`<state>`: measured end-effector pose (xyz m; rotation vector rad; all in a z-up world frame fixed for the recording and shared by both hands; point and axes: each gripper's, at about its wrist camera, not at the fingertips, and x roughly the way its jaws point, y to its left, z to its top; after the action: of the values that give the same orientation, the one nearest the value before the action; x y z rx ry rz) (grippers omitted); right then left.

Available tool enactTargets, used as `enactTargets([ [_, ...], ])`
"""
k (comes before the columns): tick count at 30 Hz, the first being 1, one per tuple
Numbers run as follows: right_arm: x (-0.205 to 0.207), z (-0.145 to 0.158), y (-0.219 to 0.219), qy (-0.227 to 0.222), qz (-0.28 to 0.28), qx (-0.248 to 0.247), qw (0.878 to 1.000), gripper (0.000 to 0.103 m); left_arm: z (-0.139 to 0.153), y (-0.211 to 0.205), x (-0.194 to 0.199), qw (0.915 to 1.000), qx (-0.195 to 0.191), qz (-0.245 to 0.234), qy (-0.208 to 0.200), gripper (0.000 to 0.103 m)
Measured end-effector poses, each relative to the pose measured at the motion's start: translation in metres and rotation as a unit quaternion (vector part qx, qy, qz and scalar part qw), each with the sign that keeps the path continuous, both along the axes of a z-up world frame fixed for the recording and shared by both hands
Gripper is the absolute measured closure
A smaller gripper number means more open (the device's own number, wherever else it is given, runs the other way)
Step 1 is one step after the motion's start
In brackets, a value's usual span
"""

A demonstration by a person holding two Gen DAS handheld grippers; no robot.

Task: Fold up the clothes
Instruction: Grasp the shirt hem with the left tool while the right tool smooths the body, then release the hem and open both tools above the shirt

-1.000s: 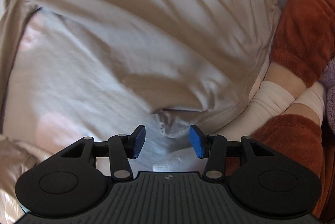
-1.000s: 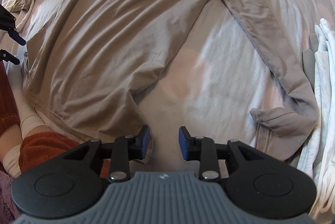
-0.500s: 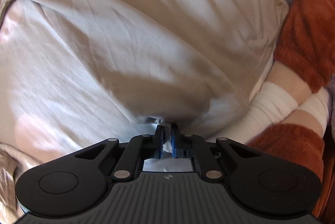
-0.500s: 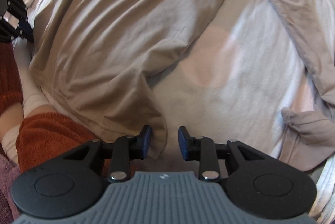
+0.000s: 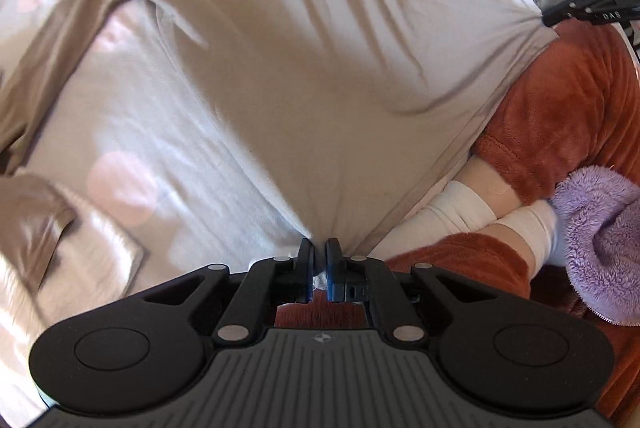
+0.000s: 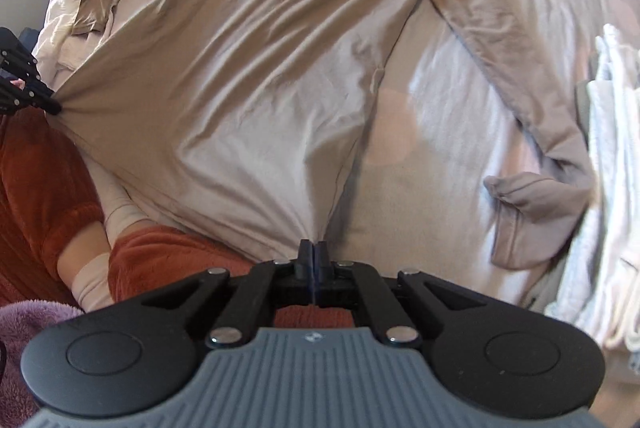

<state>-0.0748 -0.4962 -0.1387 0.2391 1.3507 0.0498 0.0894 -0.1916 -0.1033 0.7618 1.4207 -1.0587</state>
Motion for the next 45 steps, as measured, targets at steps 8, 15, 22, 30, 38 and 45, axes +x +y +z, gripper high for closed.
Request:
enactTargets([
  [8,0.004,-0.012,0.021,0.034,0.006,-0.044,0.998,0.102,-0.027,0.007,0.024,0.9966,0.019,0.076,0.025,0.099],
  [15,0.019,-0.048,0.028,0.08,0.016,-0.054,0.995,0.102,-0.066,-0.007,0.035,0.9918,0.074,0.092,0.048,0.097],
  [22,0.008,-0.04,0.015,0.054,0.0,-0.036,0.998,0.079,-0.051,-0.001,0.033,0.9943,0.041,0.073,0.065,0.059],
  [30,0.002,-0.005,-0.024,-0.024,-0.054,-0.059,0.996,0.061,-0.006,0.0,0.078,0.9931,-0.039,0.109,0.015,0.055],
  [38,0.046,0.023,-0.063,-0.154,-0.101,-0.119,0.976,0.065,0.024,-0.024,0.144,0.9682,-0.134,0.181,-0.109,0.056],
  [45,0.124,0.015,-0.078,-0.213,-0.089,-0.147,0.962,0.093,0.006,-0.067,0.2,0.9542,-0.174,0.19,-0.153,0.063],
])
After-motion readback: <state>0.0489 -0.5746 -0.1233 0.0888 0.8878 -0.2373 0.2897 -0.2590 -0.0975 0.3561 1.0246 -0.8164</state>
